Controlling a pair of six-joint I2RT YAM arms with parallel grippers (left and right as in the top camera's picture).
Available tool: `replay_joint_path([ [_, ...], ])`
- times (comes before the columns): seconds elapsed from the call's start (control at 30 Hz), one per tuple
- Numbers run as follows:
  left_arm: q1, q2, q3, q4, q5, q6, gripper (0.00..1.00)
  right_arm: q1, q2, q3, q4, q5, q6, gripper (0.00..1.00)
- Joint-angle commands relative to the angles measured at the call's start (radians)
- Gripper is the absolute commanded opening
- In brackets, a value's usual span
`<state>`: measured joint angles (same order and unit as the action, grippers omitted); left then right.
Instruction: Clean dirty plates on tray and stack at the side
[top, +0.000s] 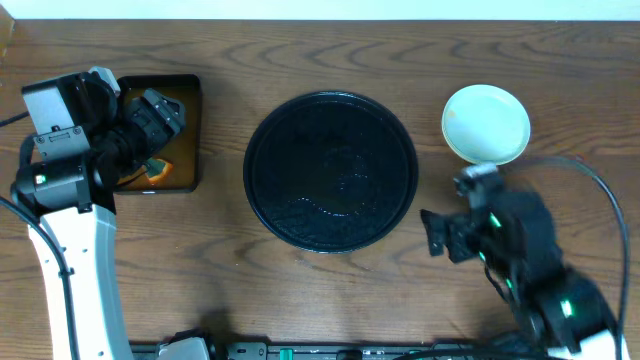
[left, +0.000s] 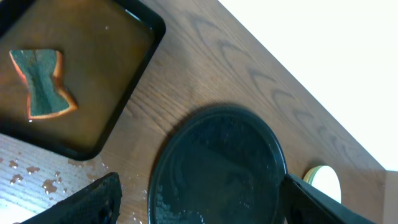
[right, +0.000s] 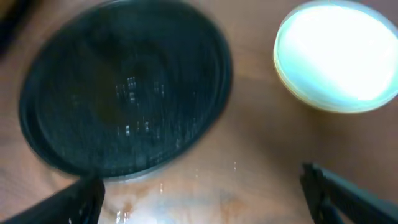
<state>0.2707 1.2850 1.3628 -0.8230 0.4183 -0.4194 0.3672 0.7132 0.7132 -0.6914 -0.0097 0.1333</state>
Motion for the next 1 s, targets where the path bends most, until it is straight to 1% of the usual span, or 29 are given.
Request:
replay_joint_path([
  [0.0,0.003,0.004,-0.002,-0.001,0.008,0.003,0.82,-0.068,-0.196,-0.179,0.1,-0.083,-0.007,0.99],
  [0.1,0.003,0.004,-0.002,-0.001,0.008,0.003,0.82,-0.114,-0.36,-0.301,0.182,-0.116,-0.006,0.99],
  [0.23,0.003,0.004,-0.002,-0.001,0.008,0.003,0.82,-0.157,-0.546,-0.416,0.216,-0.119,-0.007,0.99],
  [0.43,0.003,0.004,-0.002,-0.001,0.008,0.003,0.82,-0.205,-0.686,-0.491,0.275,-0.111,-0.007,0.99],
  [0.57,0.003,0.004,-0.002,-0.001,0.008,0.003,0.82,-0.257,-0.708,-0.528,0.326,-0.117,-0.005,0.99],
  [0.63,0.003,0.004,-0.002,-0.001,0.008,0.003,0.82,-0.294,-0.708,-0.555,0.369,-0.154,0.006,0.99],
  [0.77,0.003,0.004,-0.002,-0.001,0.008,0.003,0.82,-0.355,-0.708,-0.62,0.475,-0.23,0.009,0.99],
  [0.9,0.003,0.004,-0.002,-0.001,0.008,0.003,0.82,-0.412,-0.708,-0.71,0.653,-0.309,0.008,0.99],
  [0.97,0.003,0.004,-0.002,-0.001,0.008,0.003,0.82,-0.421,-0.708,-0.708,0.663,-0.308,0.008,0.99],
])
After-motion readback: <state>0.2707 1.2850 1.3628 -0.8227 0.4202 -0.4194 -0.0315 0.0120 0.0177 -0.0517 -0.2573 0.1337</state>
